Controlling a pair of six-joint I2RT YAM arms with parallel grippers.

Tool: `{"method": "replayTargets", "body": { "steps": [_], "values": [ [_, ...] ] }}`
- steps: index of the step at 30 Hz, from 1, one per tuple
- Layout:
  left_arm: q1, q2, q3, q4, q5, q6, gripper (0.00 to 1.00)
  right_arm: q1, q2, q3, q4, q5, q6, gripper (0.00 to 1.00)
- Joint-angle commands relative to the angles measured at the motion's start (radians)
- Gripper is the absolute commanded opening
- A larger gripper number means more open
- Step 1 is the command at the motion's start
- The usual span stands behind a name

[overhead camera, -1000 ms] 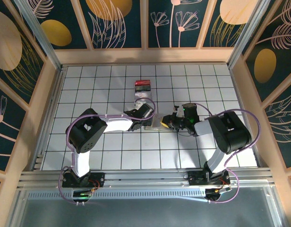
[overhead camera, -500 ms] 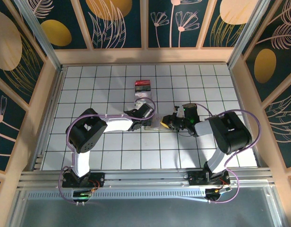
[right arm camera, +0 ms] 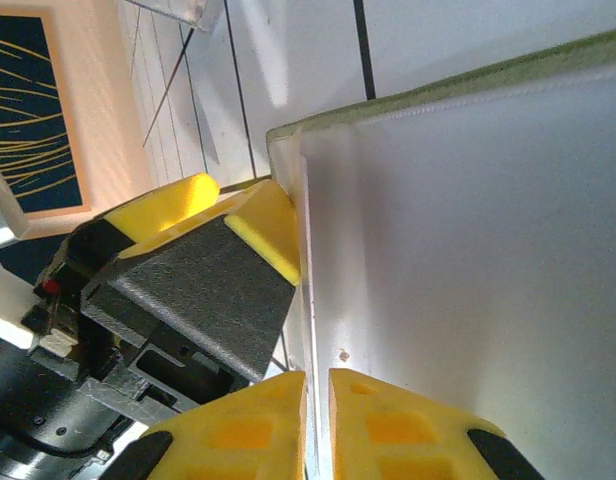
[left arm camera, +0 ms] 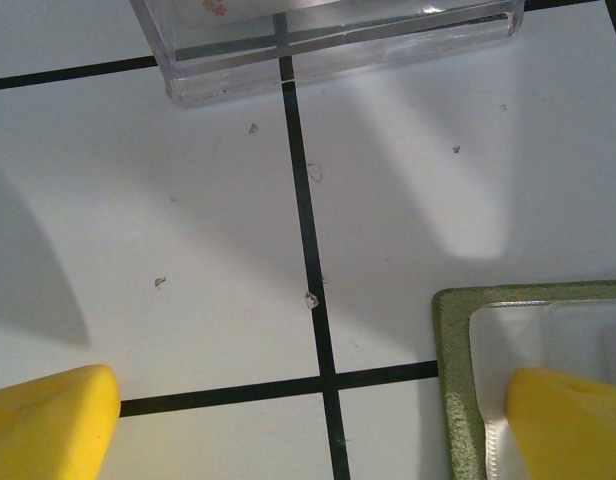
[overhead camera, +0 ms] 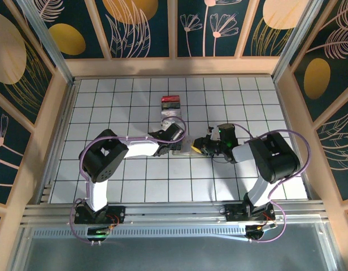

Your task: Take the credit cards out of the card holder

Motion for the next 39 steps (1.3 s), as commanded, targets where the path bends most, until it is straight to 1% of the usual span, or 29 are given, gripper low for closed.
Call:
{"method": "replayTargets", "body": {
  "steps": [1, 6, 11, 39],
  "values": [
    [0.017, 0.063, -0.017, -0.116, -0.042, 0.012, 0.99, 0.011, 0.026, 0.017, 0.043, -0.023, 0.019, 0.14],
    [0.017, 0.065, -0.019, -0.114, -0.041, 0.009, 0.99, 0.011, 0.030, 0.023, 0.048, -0.027, 0.023, 0.07],
    [0.017, 0.068, -0.018, -0.116, -0.044, 0.009, 0.99, 0.011, 0.027, 0.022, 0.036, -0.025, 0.018, 0.04],
    [0.034, 0.065, -0.032, -0.119, -0.042, 0.005, 0.99, -0.048, -0.075, 0.002, -0.165, 0.033, -0.097, 0.02]
  ]
}}
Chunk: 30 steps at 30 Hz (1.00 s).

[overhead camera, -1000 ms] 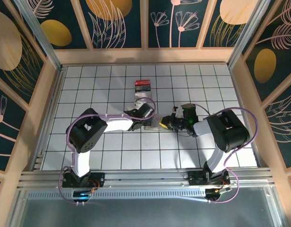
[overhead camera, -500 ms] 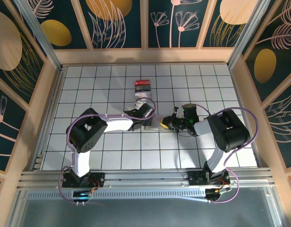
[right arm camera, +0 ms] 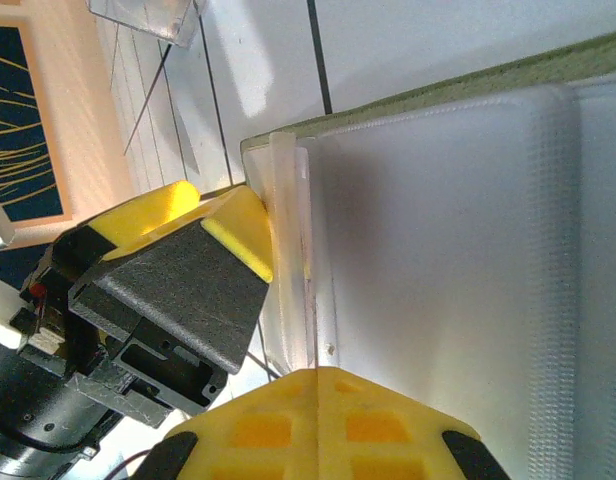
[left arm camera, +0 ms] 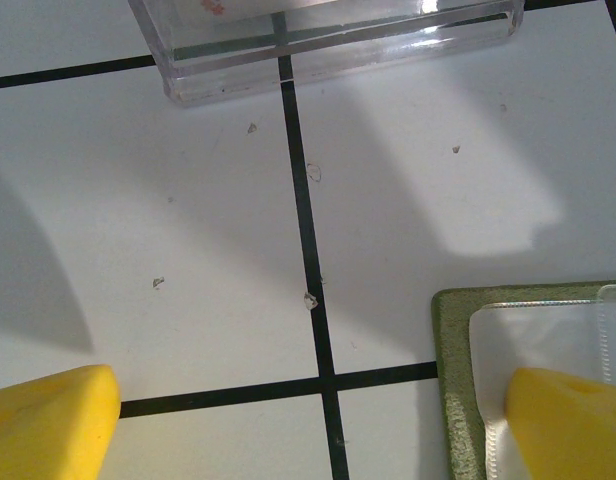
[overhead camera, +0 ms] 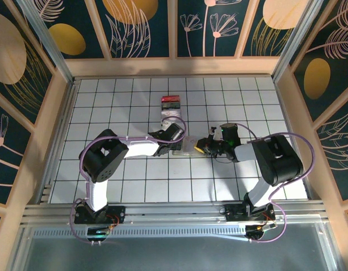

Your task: Take the credit cards out of the card holder

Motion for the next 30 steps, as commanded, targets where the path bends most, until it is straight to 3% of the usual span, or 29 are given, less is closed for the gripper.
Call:
{"method": "replayTargets", "body": {
  "steps": [1, 14, 30],
  "values": [
    [0.034, 0.063, -0.032, -0.121, -0.045, 0.005, 0.99, -0.007, -0.025, 0.001, -0.055, 0.026, -0.038, 0.03],
    [0.033, 0.007, -0.011, -0.139, -0.059, 0.019, 0.99, -0.007, -0.039, 0.012, -0.121, 0.069, -0.066, 0.01],
    [0.004, -0.087, 0.047, -0.072, 0.040, 0.063, 0.99, 0.028, -0.037, 0.071, -0.153, 0.086, -0.073, 0.00]
  ]
}}
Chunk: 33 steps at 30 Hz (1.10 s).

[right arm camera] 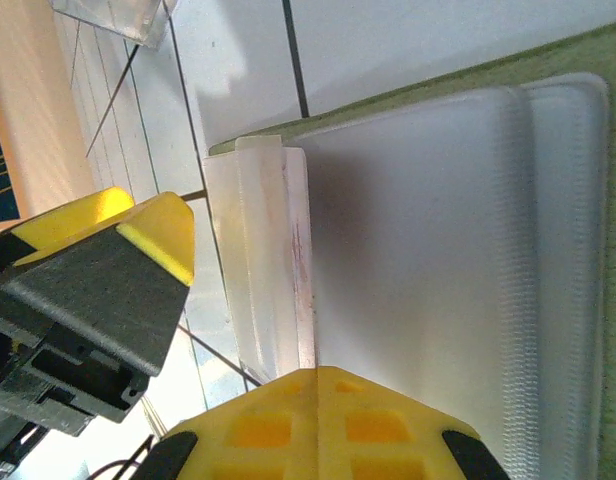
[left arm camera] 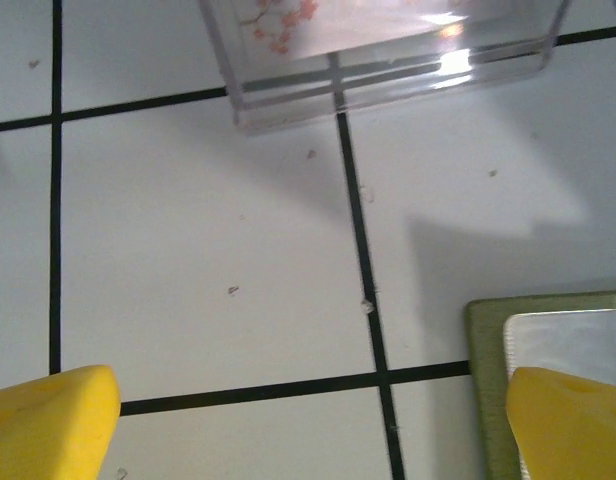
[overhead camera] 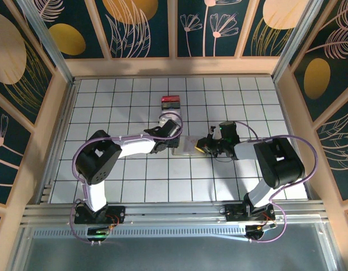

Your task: Take the credit cards out of the card holder

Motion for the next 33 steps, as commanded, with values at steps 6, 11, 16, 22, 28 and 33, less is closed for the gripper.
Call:
{"method": "replayTargets", "body": {
  "steps": [6, 11, 16, 22, 28, 33],
  "values": [
    [-0.049, 0.023, 0.061, 0.036, 0.062, 0.062, 0.99, 0.016, -0.002, 0.024, -0.003, 0.026, -0.005, 0.00],
    [-0.053, 0.075, 0.068, 0.029, 0.063, 0.074, 0.99, 0.016, 0.001, 0.022, 0.012, 0.018, 0.001, 0.00],
    [-0.052, 0.117, 0.057, -0.007, 0.026, 0.083, 0.99, 0.018, 0.009, 0.015, 0.058, -0.003, 0.024, 0.02],
    [-0.053, 0.139, 0.036, -0.018, 0.029, 0.074, 0.99, 0.020, 0.038, 0.009, 0.131, -0.030, 0.056, 0.07],
    [-0.053, 0.139, 0.026, -0.011, 0.046, 0.065, 0.99, 0.033, 0.062, 0.021, 0.167, -0.036, 0.070, 0.19],
    [-0.052, 0.134, 0.024, -0.011, 0.050, 0.063, 0.99, 0.050, 0.083, 0.053, 0.121, -0.004, 0.045, 0.18]
  ]
}}
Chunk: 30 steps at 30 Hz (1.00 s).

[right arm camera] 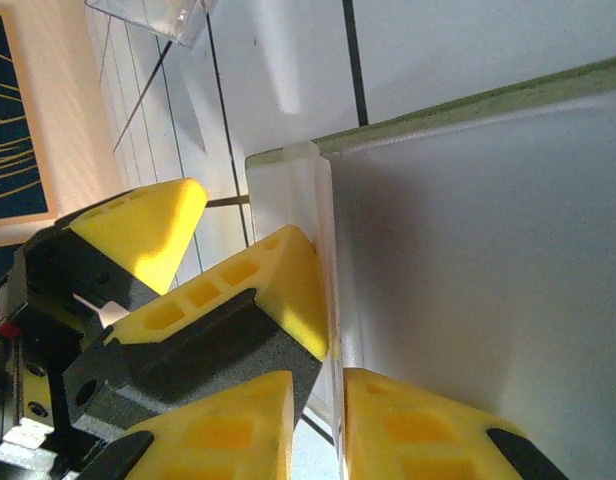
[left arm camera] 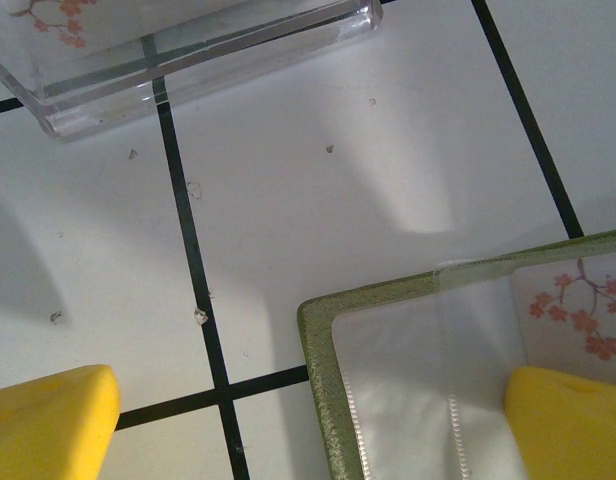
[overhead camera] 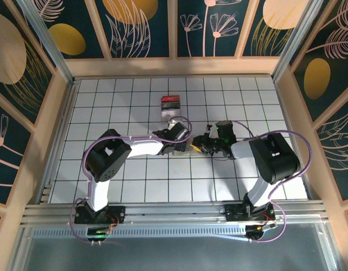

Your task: Take the credit cards out of the card holder

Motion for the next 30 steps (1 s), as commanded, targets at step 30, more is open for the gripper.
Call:
{"method": "replayTargets", "body": {
  "steps": [30],
  "values": [
    [0.004, -0.057, -0.027, -0.143, -0.122, 0.001, 0.99, -0.044, -0.256, 0.086, -0.397, 0.211, -0.197, 0.00]
  ]
}}
